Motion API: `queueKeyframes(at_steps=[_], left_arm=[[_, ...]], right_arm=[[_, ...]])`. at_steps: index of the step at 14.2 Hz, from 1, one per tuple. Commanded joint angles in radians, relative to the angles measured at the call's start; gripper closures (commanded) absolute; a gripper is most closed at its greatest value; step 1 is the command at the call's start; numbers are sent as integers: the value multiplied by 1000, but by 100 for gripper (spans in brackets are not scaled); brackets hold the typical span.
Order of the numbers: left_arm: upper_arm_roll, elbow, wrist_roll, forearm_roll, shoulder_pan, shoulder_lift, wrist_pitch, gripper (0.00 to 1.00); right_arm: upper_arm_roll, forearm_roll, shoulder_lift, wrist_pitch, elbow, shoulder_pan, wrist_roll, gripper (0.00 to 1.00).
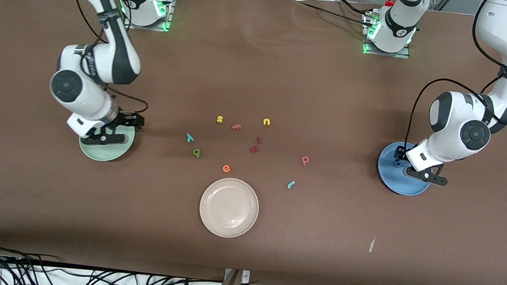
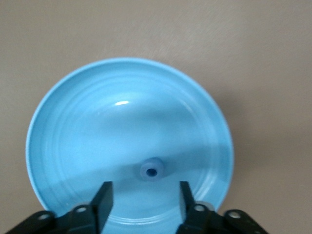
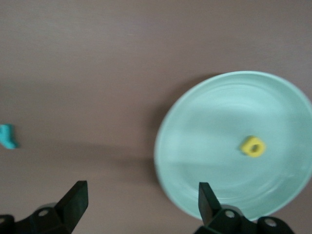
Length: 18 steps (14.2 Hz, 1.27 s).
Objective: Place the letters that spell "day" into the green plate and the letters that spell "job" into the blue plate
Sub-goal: 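Reach the left gripper to pink d while the right gripper reaches teal y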
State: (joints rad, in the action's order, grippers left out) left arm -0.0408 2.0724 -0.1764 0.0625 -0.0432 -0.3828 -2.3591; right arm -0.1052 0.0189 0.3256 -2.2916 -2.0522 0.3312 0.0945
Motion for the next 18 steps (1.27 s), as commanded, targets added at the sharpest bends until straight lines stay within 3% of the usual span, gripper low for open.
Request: queueKeyframes(at_steps=[1, 3, 7, 11, 15, 18], left_arm=[[-19, -112, 177, 28, 92, -2, 125, 0], [-22, -162, 329, 26, 178, -50, 135, 0], [-27, -317, 553, -62, 336, -188, 135, 0], [-27, -431, 731, -113, 419, -286, 135, 0], [-27, -469, 839, -115, 447, -349, 126, 5], [-27, -492, 894, -116, 467, -387, 123, 14]], right_arm=[[89, 6, -7, -38, -16, -3, 149, 0], [128, 4, 18, -90, -17, 14, 238, 0], [128, 1, 122, -277, -14, 87, 241, 0], [128, -1, 259, -509, 14, 129, 240, 0], [128, 0, 216, -453, 7, 138, 234, 1], [122, -2, 217, -451, -12, 137, 229, 9]])
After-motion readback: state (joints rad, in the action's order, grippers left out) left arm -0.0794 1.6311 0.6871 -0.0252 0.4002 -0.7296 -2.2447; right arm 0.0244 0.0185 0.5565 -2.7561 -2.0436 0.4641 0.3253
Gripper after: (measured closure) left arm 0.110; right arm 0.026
